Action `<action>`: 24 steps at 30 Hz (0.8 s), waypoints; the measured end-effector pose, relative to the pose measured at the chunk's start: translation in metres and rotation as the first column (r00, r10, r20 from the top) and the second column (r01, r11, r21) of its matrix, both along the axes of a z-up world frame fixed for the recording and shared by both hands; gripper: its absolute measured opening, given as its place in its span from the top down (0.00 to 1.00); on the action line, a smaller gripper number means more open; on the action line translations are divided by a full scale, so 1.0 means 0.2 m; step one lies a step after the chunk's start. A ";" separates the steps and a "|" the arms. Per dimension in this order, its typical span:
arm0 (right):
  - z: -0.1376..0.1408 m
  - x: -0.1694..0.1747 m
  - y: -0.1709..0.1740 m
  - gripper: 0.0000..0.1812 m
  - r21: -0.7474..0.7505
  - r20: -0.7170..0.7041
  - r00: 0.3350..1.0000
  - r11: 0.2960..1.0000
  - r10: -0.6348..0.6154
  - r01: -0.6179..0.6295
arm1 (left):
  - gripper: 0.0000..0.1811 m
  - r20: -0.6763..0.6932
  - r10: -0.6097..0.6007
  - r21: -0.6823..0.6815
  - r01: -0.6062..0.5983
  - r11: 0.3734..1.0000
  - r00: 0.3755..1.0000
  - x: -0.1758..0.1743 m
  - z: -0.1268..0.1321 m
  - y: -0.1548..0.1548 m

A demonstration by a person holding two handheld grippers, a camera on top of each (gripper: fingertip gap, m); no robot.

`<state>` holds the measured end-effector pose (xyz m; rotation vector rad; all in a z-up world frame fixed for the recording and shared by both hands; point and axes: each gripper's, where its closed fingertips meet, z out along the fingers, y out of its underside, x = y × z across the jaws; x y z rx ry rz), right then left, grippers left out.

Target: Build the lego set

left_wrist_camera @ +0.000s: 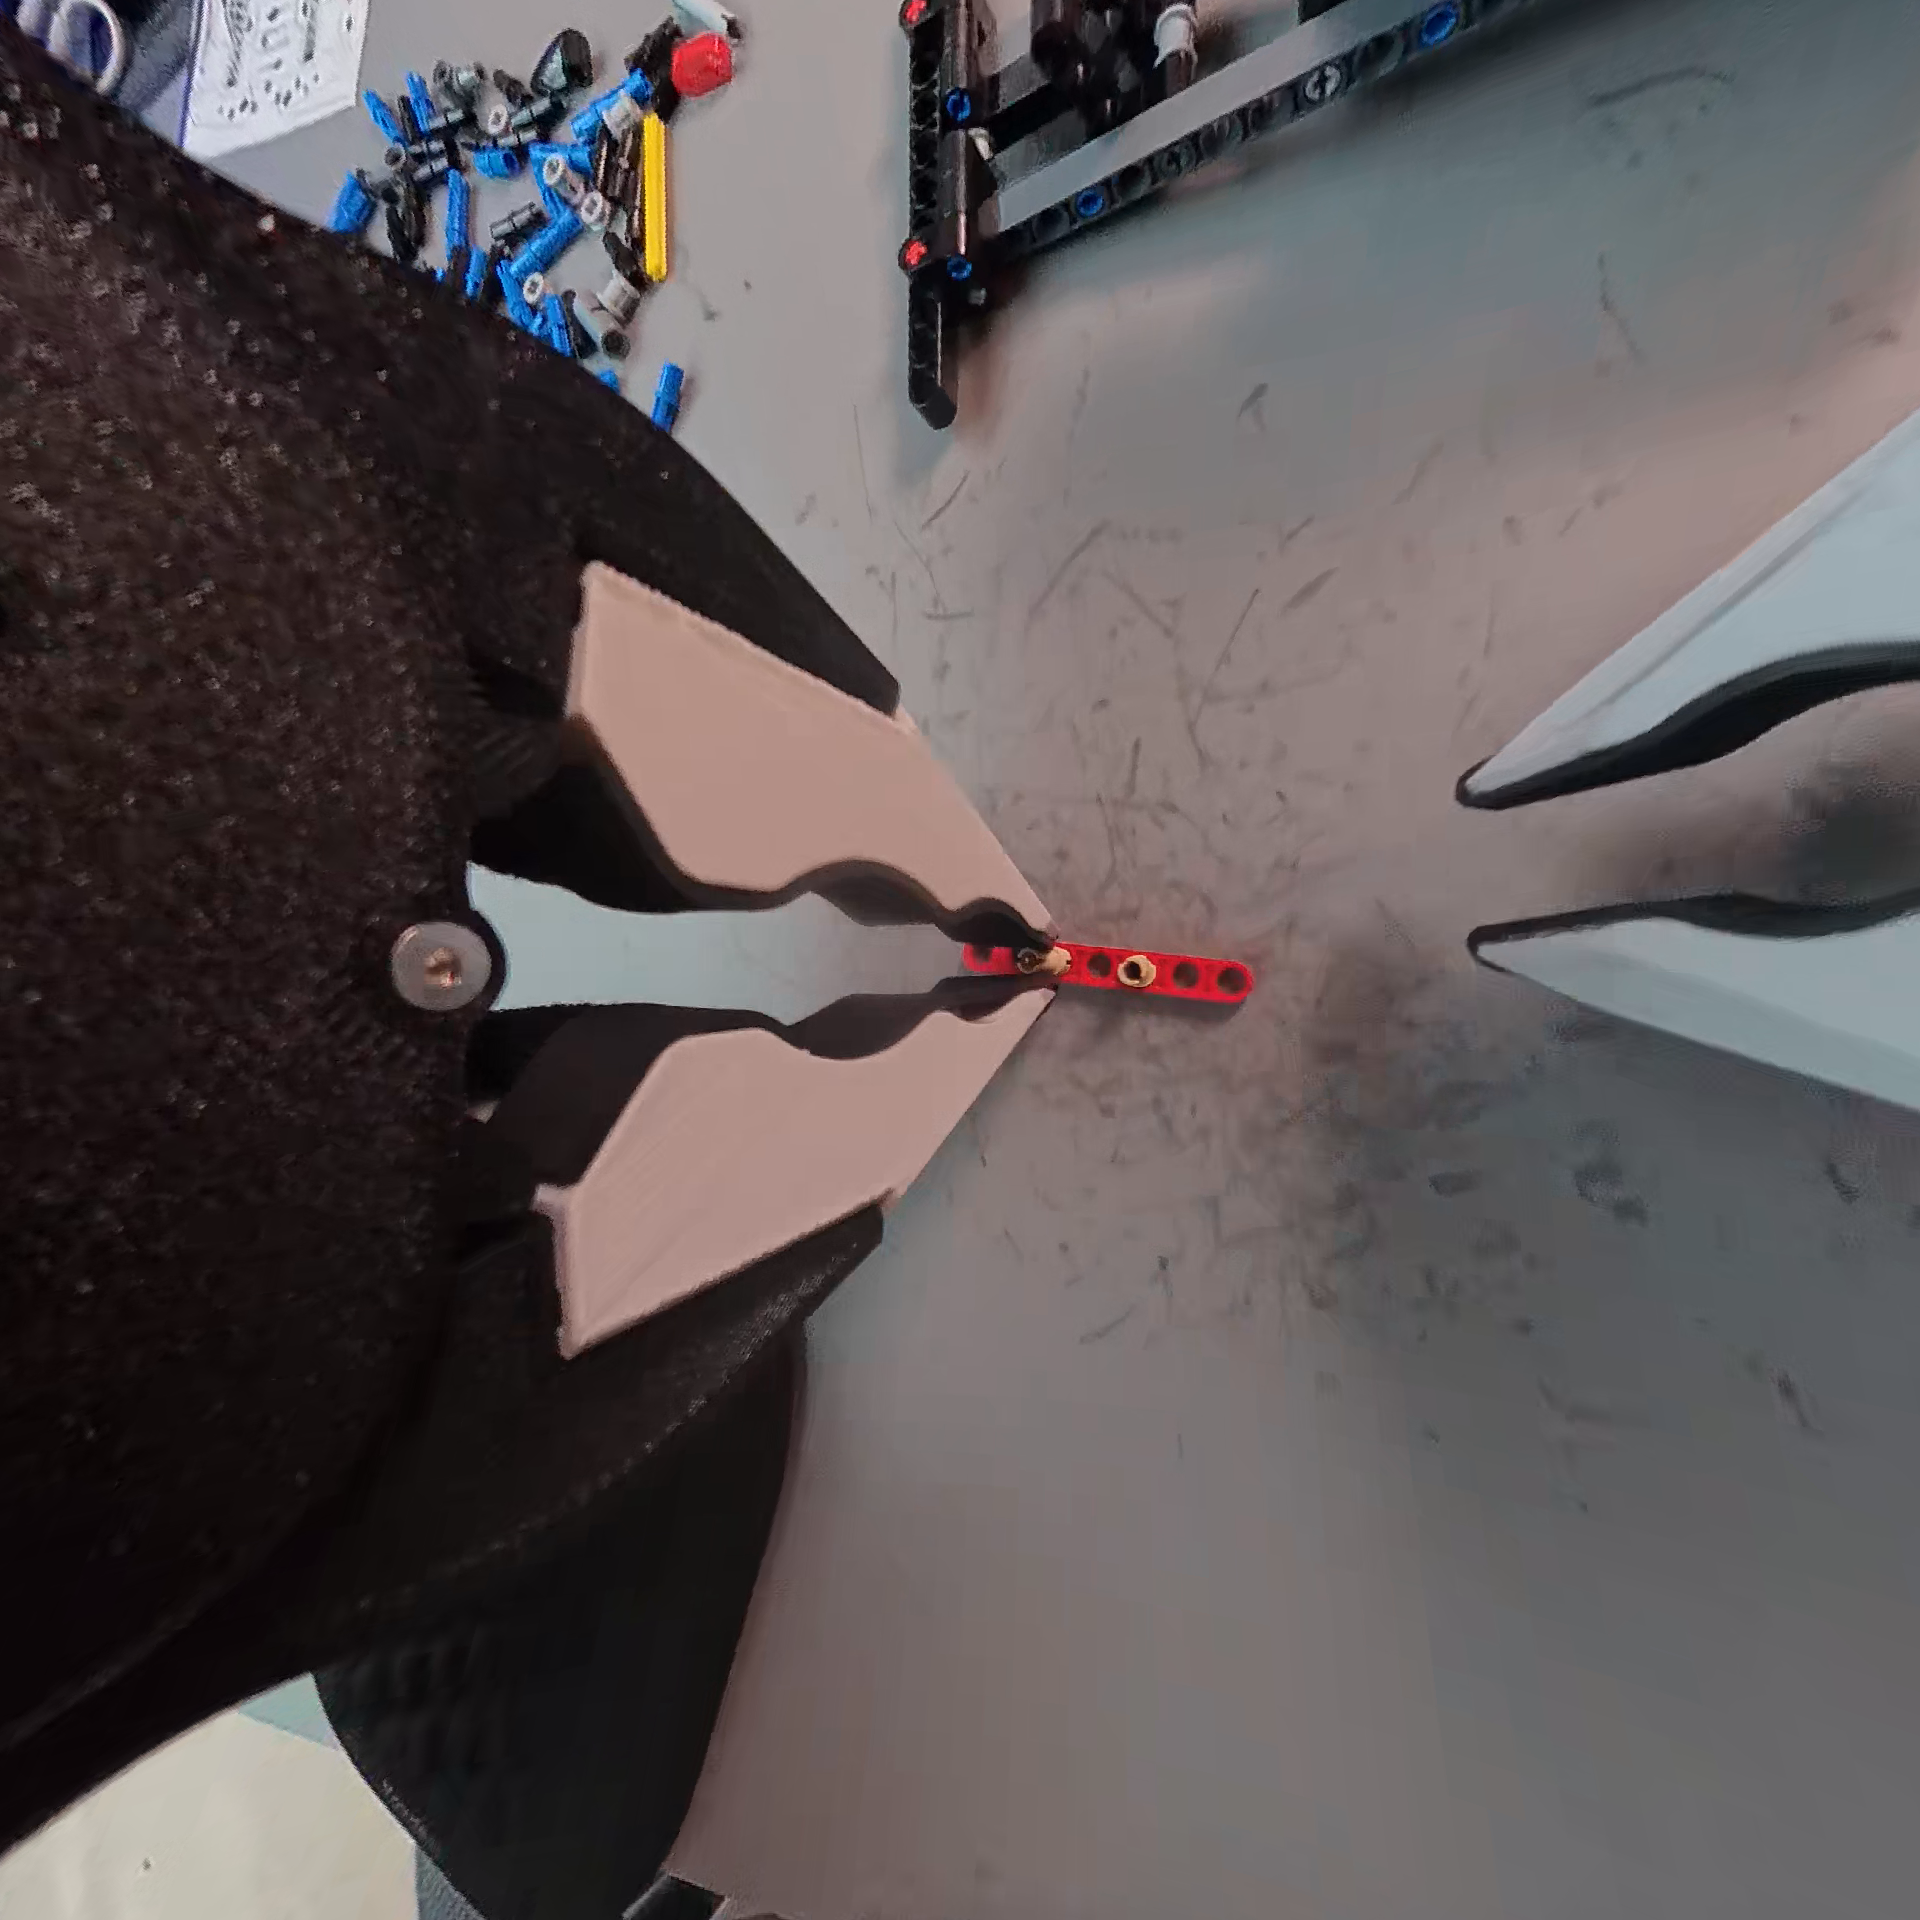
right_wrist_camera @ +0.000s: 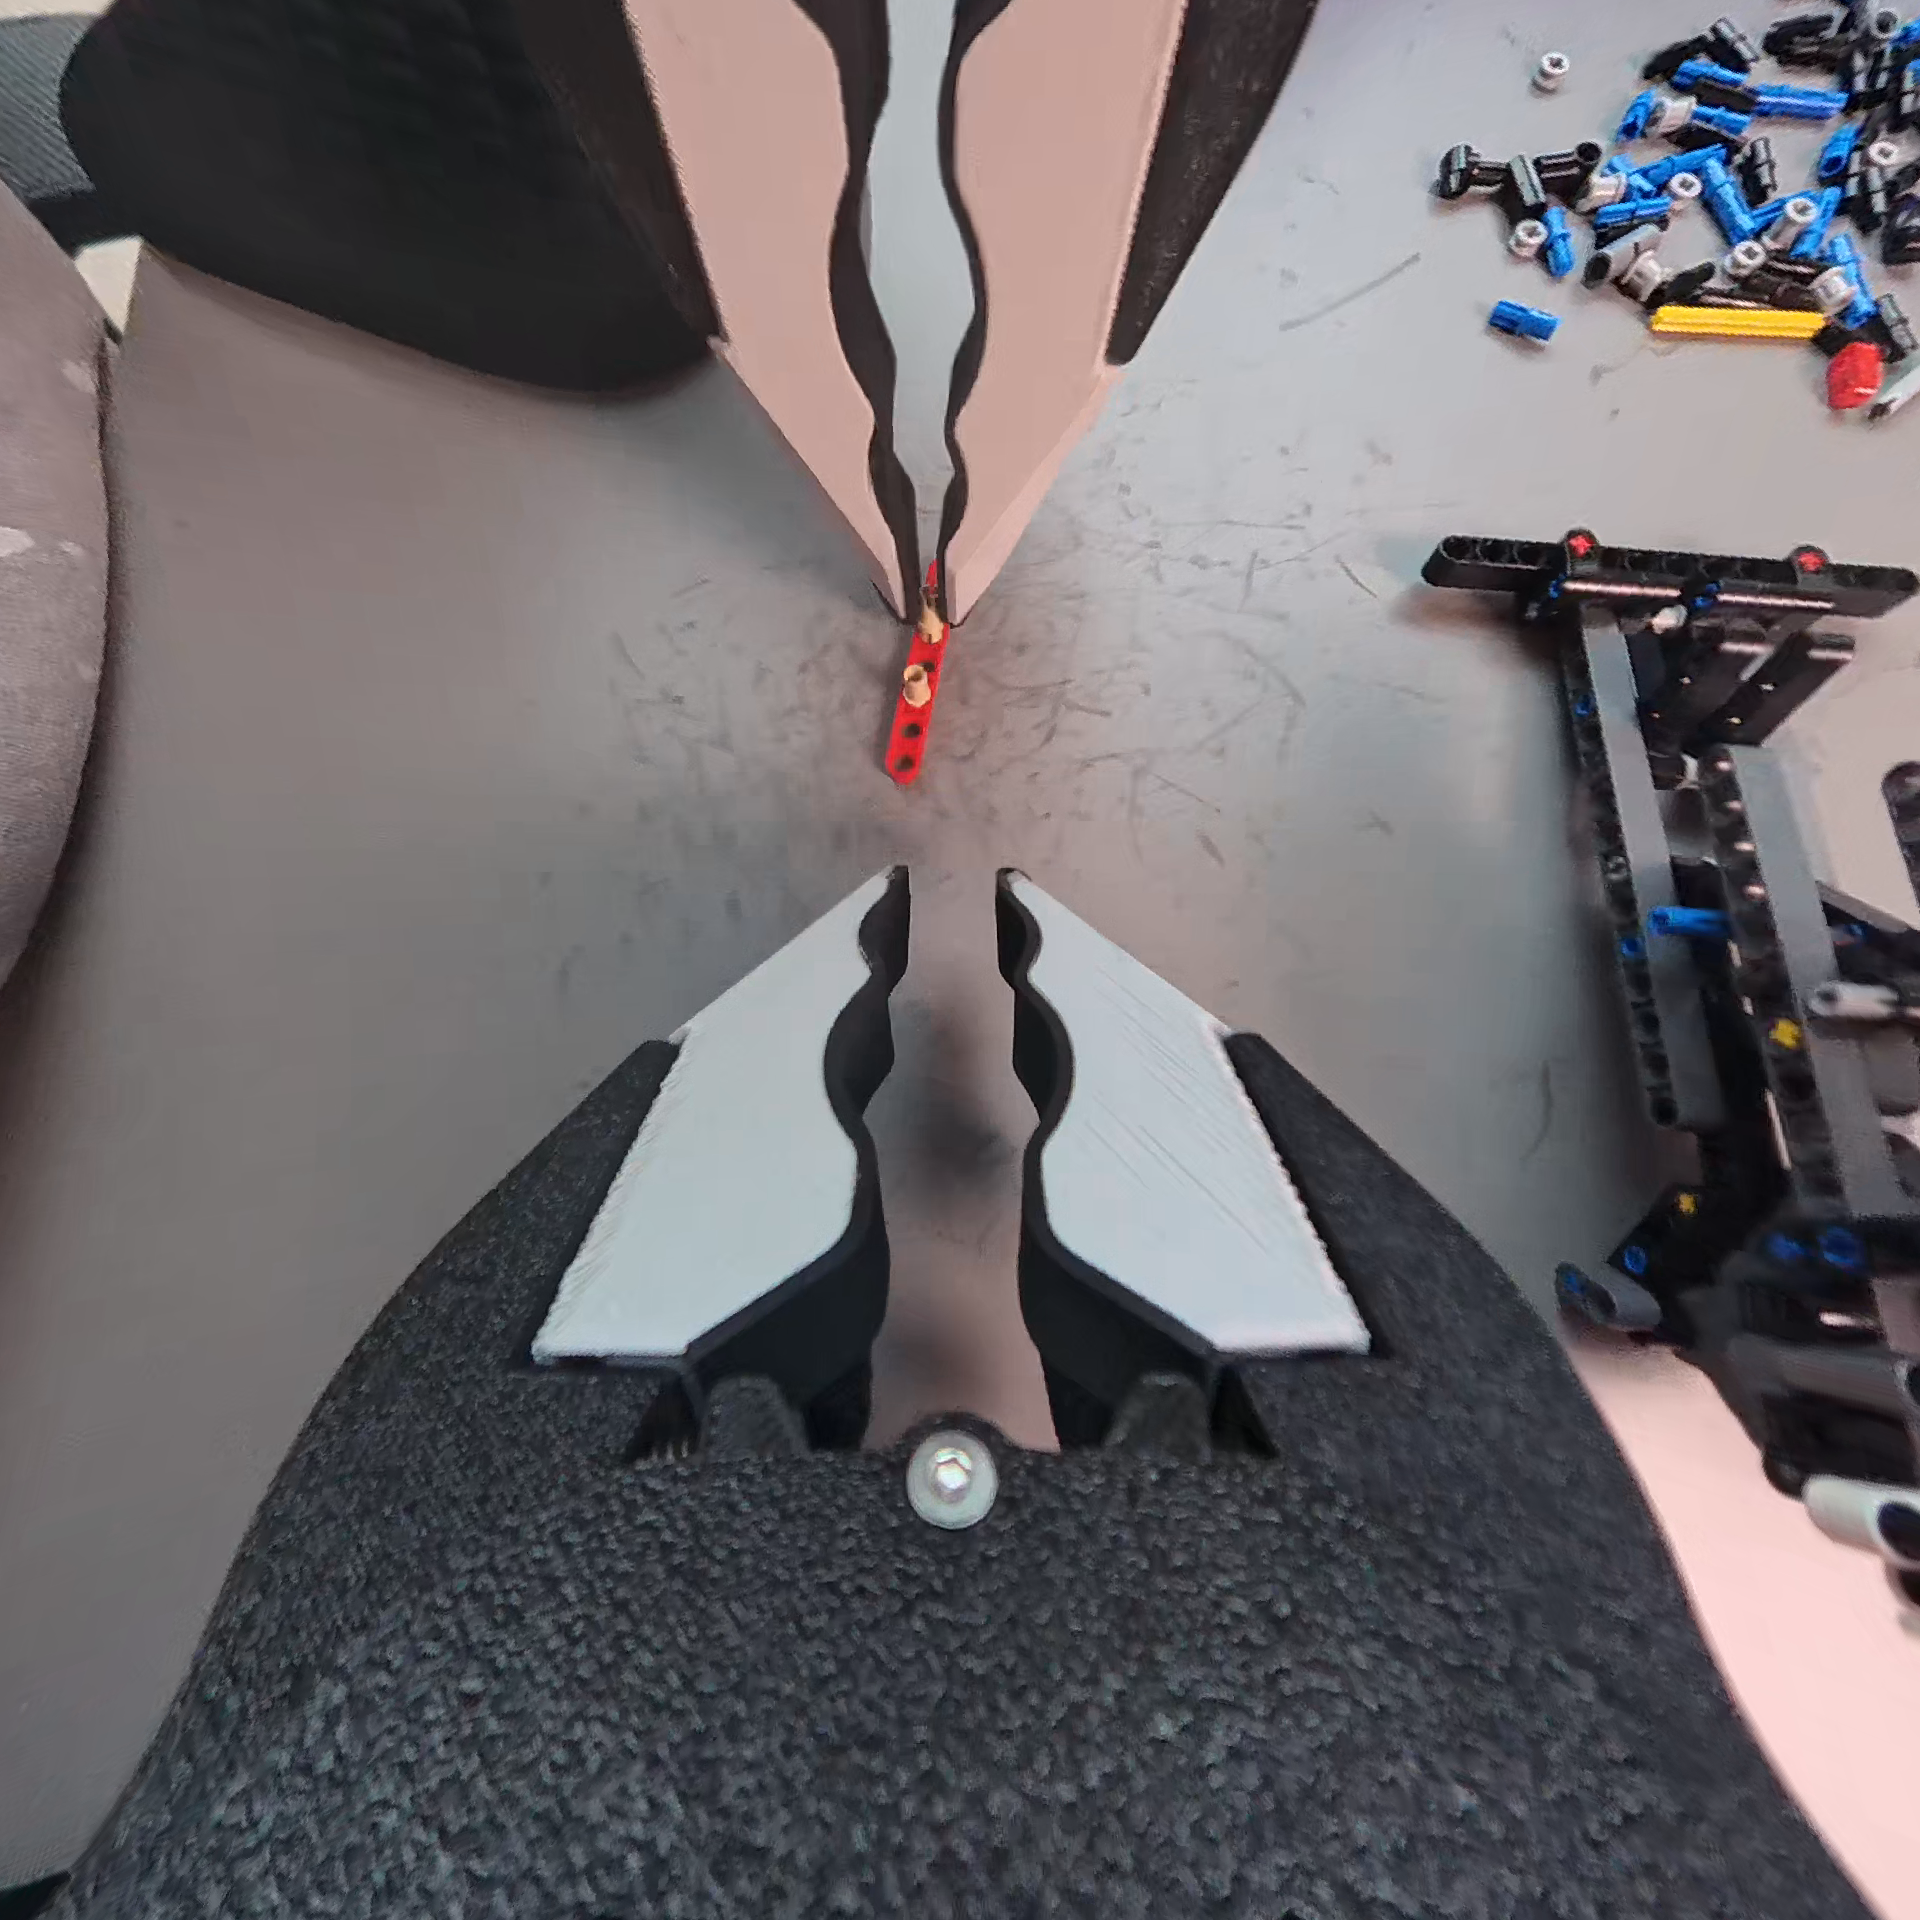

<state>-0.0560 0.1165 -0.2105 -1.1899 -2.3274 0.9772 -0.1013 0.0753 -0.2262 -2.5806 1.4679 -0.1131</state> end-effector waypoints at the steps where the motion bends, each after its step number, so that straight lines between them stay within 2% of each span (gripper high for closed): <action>1: 0.00 0.01 0.02 0.91 -0.009 -0.008 1.000 1.000 -0.015 0.015 | 0.98 -0.024 -0.016 -0.012 0.015 1.000 1.000 0.00 0.00 0.00; 9: 0.06 0.05 0.11 0.92 -0.064 -0.111 0.987 0.992 -0.115 0.108 | 0.98 -0.172 -0.145 -0.125 0.124 0.984 0.974 0.01 0.00 0.01; 14: 0.08 0.03 0.14 0.94 -0.093 -0.152 0.975 0.985 -0.159 0.146 | 0.98 -0.165 -0.179 -0.146 0.156 0.977 0.970 0.00 -0.01 0.00; 24: 0.08 0.02 0.13 0.94 -0.094 -0.155 0.974 0.984 -0.163 0.149 | 0.98 -0.164 -0.206 -0.177 0.177 0.968 0.965 0.00 -0.02 0.01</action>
